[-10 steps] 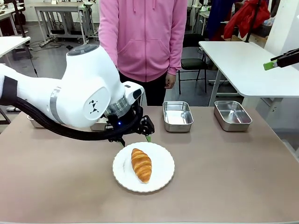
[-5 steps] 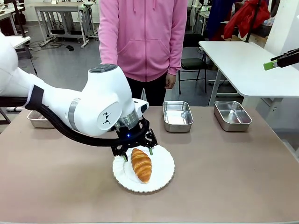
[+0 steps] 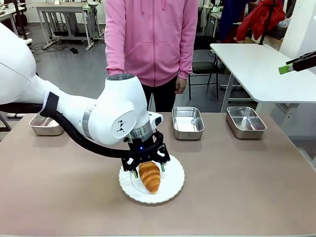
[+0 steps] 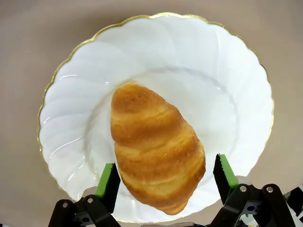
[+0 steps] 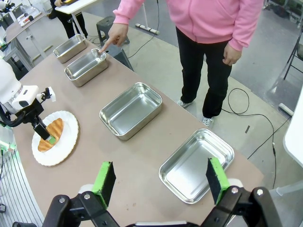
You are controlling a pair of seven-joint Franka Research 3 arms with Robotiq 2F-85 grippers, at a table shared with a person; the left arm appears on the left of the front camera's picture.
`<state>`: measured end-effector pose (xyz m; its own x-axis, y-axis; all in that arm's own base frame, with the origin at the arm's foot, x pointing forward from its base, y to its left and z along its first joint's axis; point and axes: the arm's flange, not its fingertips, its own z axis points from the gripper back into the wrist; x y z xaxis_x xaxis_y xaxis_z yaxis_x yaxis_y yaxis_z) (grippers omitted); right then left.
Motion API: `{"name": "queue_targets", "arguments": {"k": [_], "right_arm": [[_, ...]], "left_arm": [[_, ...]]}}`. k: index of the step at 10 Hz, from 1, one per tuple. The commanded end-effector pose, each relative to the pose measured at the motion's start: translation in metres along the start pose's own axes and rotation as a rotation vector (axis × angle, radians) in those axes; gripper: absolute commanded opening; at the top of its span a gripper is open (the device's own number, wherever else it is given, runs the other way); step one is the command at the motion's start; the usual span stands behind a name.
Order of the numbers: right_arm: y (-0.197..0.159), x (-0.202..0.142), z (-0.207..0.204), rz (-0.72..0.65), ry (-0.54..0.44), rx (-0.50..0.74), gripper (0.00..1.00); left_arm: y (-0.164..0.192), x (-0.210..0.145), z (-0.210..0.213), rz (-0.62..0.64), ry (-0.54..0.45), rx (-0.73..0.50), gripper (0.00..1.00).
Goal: Place the bread in the container.
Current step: Place the Butter Roll into the Airtight Container indicated by the human.
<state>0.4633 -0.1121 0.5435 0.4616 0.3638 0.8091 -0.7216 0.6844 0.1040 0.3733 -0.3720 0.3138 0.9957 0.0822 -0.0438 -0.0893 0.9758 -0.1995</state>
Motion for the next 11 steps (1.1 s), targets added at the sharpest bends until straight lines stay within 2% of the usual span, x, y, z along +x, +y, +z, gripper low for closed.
{"name": "queue_targets", "arguments": {"k": [1, 3, 4, 5, 6, 7, 8, 9, 10, 11], "right_arm": [[0.0009, 0.0002, -0.0007, 0.001, -0.005, 0.004, 1.00], [0.0009, 0.0002, -0.0007, 0.001, -0.005, 0.004, 1.00], [0.0009, 0.0002, -0.0007, 0.001, -0.005, 0.004, 1.00], [0.0009, 0.0002, -0.0007, 0.001, -0.005, 0.004, 1.00], [0.0009, 0.0002, -0.0007, 0.001, -0.005, 0.004, 1.00], [0.0009, 0.0002, -0.0007, 0.001, -0.005, 0.004, 1.00], [0.0009, 0.0002, -0.0007, 0.001, -0.005, 0.004, 1.00], [0.0009, 0.0002, -0.0007, 0.001, -0.005, 0.004, 1.00], [0.0009, 0.0002, -0.0007, 0.001, -0.005, 0.004, 1.00], [0.0009, 0.0002, -0.0007, 0.001, -0.005, 0.004, 1.00]], "left_arm": [[-0.0097, 0.0052, -0.0080, 0.001, -0.005, 0.068, 1.00], [-0.0113, 0.0036, -0.0110, -0.003, -0.024, 0.086, 1.00], [-0.0112, 0.0029, -0.0107, 0.003, -0.033, 0.088, 0.80], [-0.0112, 0.0028, -0.0106, -0.006, -0.041, 0.086, 0.80], [-0.0113, 0.0030, -0.0107, -0.017, -0.046, 0.077, 0.61], [-0.0118, 0.0037, -0.0105, -0.027, -0.041, 0.075, 0.75], [-0.0119, 0.0039, -0.0111, -0.028, -0.044, 0.077, 0.41], [-0.0122, 0.0050, -0.0114, -0.032, -0.043, 0.083, 0.55], [-0.0119, 0.0068, -0.0106, -0.044, -0.078, 0.082, 0.22], [-0.0073, 0.0024, -0.0068, -0.038, -0.025, 0.059, 0.22]]}}
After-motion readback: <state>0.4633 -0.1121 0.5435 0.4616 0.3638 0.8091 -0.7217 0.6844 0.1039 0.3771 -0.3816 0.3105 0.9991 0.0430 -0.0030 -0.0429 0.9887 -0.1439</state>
